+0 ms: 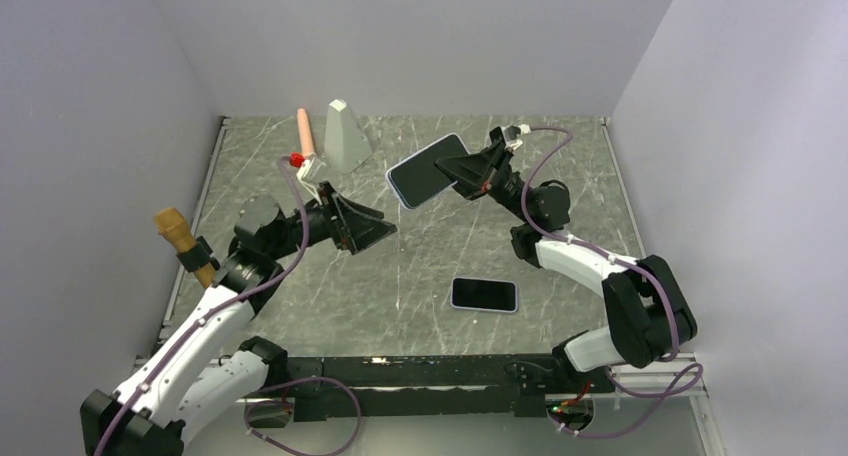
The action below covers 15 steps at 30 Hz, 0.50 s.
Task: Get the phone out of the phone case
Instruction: Remove the phone case from the phone.
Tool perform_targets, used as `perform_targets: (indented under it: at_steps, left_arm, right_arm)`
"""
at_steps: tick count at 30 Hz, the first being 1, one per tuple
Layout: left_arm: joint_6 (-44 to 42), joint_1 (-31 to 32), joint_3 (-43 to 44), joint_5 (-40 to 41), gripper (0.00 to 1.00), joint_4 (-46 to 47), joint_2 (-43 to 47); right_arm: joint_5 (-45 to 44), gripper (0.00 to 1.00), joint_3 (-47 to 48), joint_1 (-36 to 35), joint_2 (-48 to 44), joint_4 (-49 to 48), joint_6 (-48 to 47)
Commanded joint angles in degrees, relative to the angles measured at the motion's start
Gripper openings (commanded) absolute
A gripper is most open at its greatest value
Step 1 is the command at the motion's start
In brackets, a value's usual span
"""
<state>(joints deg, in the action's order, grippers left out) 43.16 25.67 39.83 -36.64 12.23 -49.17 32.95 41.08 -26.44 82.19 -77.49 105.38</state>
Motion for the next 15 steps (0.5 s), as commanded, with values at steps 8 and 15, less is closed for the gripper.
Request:
perform_targets:
  at_steps: [8, 15]
  left_arm:
    - [12.7, 0.0, 7.4, -11.5, 0.81, 3.3, 6.2]
    - [14.7, 0.1, 9.3, -8.3, 0.76, 4.1, 4.8]
  right_arm:
    - [5.1, 0.0, 3.1, 0.3, -6.3, 4.2, -12.3]
    - [4.4, 0.0, 3.5, 0.2, -8.1, 6.8, -13.8]
